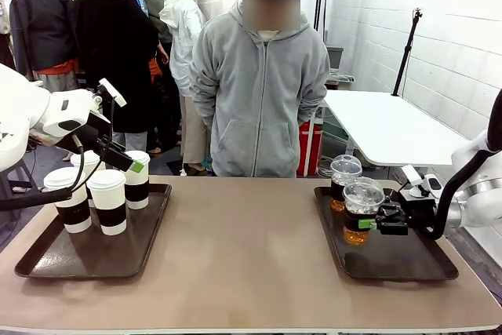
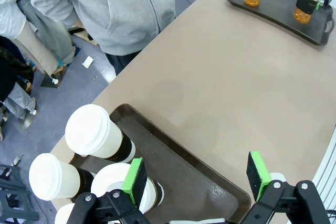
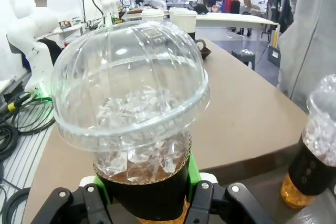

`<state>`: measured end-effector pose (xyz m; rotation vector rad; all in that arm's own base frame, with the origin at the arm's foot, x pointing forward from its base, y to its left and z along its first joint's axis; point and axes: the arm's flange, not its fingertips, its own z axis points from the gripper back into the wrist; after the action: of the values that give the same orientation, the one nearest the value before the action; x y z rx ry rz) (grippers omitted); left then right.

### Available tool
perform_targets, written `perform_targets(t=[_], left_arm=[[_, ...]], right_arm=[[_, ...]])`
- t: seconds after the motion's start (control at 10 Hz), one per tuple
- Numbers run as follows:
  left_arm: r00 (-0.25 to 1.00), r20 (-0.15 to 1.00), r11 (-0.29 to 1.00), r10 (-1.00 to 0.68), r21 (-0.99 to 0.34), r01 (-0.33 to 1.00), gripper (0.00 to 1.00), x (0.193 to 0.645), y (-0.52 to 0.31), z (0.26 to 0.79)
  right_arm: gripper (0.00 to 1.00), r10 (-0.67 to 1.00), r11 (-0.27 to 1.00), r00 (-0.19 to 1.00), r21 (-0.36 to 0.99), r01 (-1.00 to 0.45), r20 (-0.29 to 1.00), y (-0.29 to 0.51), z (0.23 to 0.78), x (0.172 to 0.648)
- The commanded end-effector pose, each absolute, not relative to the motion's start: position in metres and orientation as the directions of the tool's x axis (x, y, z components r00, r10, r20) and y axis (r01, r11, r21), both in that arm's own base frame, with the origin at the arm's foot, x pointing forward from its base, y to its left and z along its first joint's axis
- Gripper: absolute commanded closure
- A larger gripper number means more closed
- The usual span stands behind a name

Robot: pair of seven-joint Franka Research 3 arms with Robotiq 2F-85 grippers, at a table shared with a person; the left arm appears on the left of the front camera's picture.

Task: Distribute the coffee onto the tray.
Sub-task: Pick up another iced Americano from the middle of the table and place it on the right Handle tray.

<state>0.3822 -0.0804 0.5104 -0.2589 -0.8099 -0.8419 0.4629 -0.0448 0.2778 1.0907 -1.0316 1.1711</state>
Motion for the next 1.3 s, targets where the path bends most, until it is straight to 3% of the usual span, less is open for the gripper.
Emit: perform_targets(t=[0.0,0.8,0.9,1.0,1.1,1.2], left_arm=[[0.391,0.73,0.652,-0.561,0.098,0.752,0.0,0.384,-0.079,0.508],[0.391,0.73,0.652,-0.561,0.098,0.752,0.0,0.384,-0.079,0.508],[0.391,0.73,0.652,-0.561,0.098,0.752,0.0,0.384,-0.079,0.508],[0.391,0.73,0.652,-0.561,0.098,0.752,0.0,0.384,-0.079,0.508],[0.391,0.73,0.652,-0.561,0.098,0.752,0.0,0.384,-0.079,0.508],[0.391,0.73,0.652,-0.561,0.098,0.752,0.0,0.384,-0.079,0.508]], right_arm=[[0.38,0.113,0.047,0.111,0.107,-0.993,0.987,-0.053,0.275,0.474],[0.38,0.099,0.074,0.2,0.193,-0.978,0.975,-0.056,0.245,0.487],[0.27,0.099,0.072,0.208,0.201,-0.977,0.973,-0.056,0.245,0.487],[0.07,0.103,0.074,0.213,0.206,-0.976,0.972,-0.055,0.246,0.487],[0.0,0.101,0.072,0.221,0.214,-0.974,0.97,-0.054,0.246,0.487],[0.0,0.103,0.072,0.229,0.222,-0.972,0.968,-0.054,0.247,0.486]])
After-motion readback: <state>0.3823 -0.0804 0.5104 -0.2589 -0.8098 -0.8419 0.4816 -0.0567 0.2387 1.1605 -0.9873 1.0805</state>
